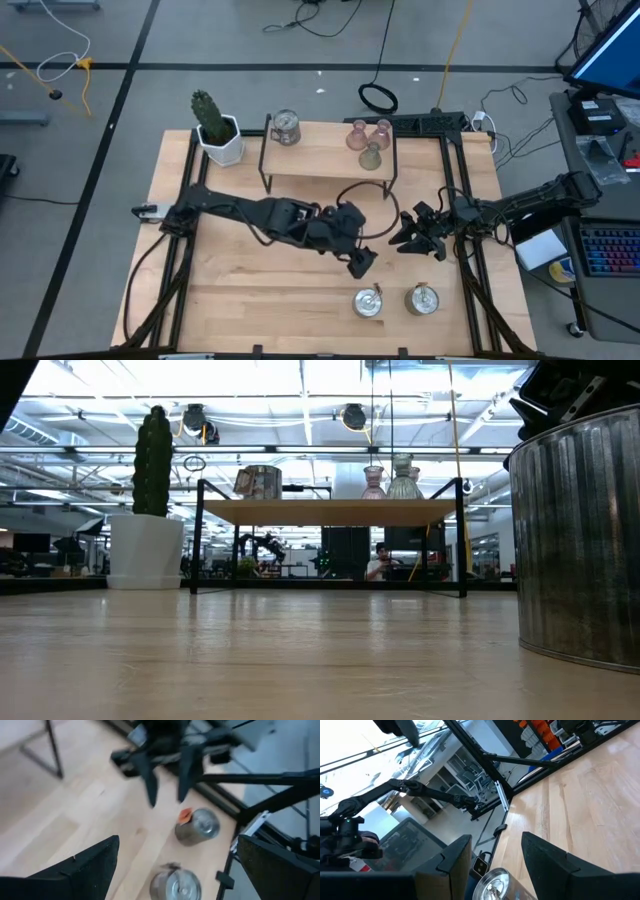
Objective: Pick & Place candle stick holders
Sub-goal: Put the left silver scented candle on the shelf
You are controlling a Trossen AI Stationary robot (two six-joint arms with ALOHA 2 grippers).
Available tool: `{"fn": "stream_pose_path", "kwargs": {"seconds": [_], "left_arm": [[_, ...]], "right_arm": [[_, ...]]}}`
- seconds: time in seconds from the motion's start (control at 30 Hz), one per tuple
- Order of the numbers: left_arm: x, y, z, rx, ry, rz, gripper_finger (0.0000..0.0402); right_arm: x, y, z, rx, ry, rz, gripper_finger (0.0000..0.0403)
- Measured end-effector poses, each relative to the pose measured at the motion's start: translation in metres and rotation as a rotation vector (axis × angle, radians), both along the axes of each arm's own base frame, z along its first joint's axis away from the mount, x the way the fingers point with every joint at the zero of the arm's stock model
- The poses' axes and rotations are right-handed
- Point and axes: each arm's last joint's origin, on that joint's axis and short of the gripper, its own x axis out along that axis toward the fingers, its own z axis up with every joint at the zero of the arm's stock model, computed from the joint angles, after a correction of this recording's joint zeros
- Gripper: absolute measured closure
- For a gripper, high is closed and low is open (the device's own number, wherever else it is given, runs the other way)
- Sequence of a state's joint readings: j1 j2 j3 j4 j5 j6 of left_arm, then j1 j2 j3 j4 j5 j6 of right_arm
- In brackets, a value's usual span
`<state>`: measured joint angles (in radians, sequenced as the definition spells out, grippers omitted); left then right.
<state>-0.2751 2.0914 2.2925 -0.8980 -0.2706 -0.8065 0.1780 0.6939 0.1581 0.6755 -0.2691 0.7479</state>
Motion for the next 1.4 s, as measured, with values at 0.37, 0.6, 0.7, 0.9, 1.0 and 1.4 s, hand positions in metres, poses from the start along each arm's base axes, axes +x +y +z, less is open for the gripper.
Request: {"fn": "stream_pose_path", "kwargs": {"seconds": [0.37, 0.6, 0.7, 0.9, 1.0, 1.4], "left_arm": [[-0.011, -0.021, -0.019, -0.088, 0.124, 0.166, 0.0004], [-0.011, -0.037, -0.052, -0.133, 0.282, 0.243, 0.0004], [-0.005, -0.043, -0.064, -0.167, 0.313, 0.231, 0.0004], [0.004, -0.045, -0.073, -0.163, 0.324, 0.123, 0.0004], [0.004, -0.044, -0.073, -0.125, 0.326, 0.112, 0.0004], [-0.002, -0.042, -0.068, -0.021, 0.358, 0.006, 0.0004]], "right_arm": [[0.000, 0.000, 0.000, -0.007, -0.004, -0.001, 0.0236], [0.000, 0.000, 0.000, -0.008, -0.002, -0.003, 0.0236], [0.000, 0.000, -0.001, -0.009, 0.005, -0.003, 0.0236], [0.000, 0.000, -0.002, -0.010, 0.011, 0.000, 0.0236], [0.000, 0.001, -0.001, -0.004, 0.009, 0.022, 0.0236], [0.001, 0.002, 0.003, -0.056, -0.026, 0.050, 0.0236]]}}
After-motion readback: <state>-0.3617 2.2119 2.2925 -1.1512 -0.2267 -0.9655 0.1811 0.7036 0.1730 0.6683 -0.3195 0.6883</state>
